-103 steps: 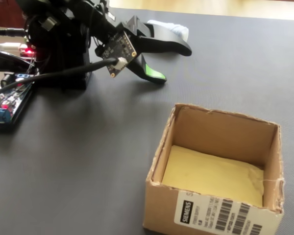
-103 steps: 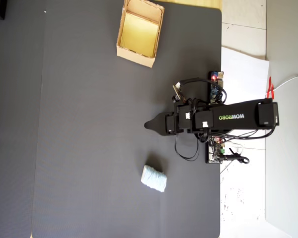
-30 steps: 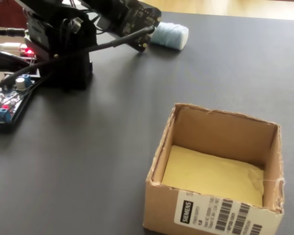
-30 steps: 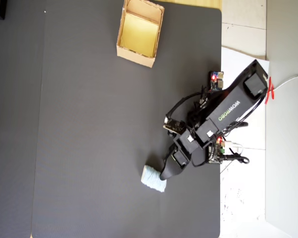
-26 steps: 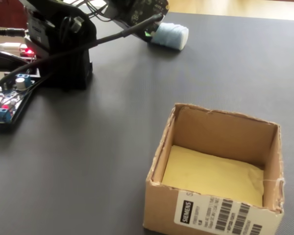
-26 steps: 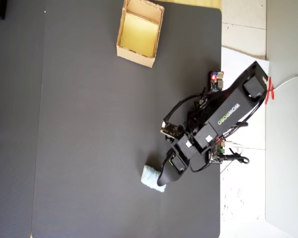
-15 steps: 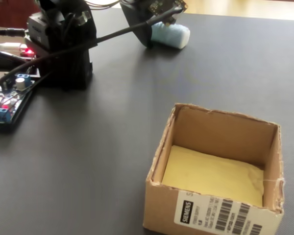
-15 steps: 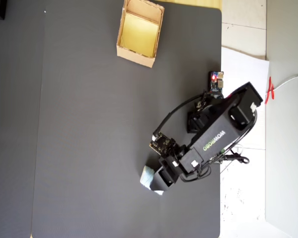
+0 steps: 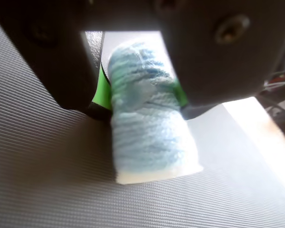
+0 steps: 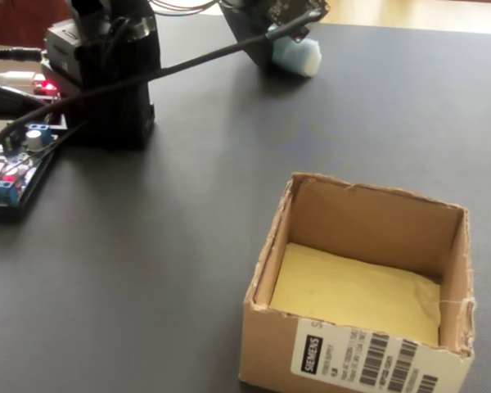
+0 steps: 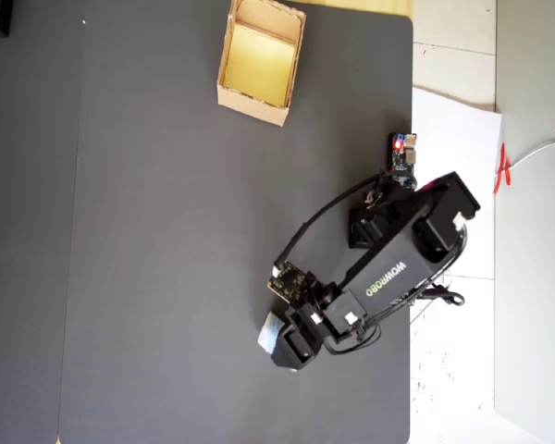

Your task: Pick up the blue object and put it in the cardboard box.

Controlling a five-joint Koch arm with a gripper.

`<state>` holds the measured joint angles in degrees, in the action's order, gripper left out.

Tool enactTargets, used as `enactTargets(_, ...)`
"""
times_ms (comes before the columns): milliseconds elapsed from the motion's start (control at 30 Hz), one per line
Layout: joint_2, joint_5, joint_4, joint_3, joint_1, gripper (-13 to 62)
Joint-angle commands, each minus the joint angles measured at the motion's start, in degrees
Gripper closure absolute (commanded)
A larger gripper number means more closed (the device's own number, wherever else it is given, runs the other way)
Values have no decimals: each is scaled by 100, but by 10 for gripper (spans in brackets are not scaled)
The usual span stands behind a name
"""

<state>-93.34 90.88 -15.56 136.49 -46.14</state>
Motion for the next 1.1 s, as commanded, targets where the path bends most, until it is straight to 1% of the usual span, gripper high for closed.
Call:
enactTargets(0,62,272,431,-18,44,387)
enactTargets(333,-606,272,492,281,387,387)
enactTargets(733,-2092,185,1354,976,1819,387)
enactTargets(1067,-2733,202,2039,1547,2865,387)
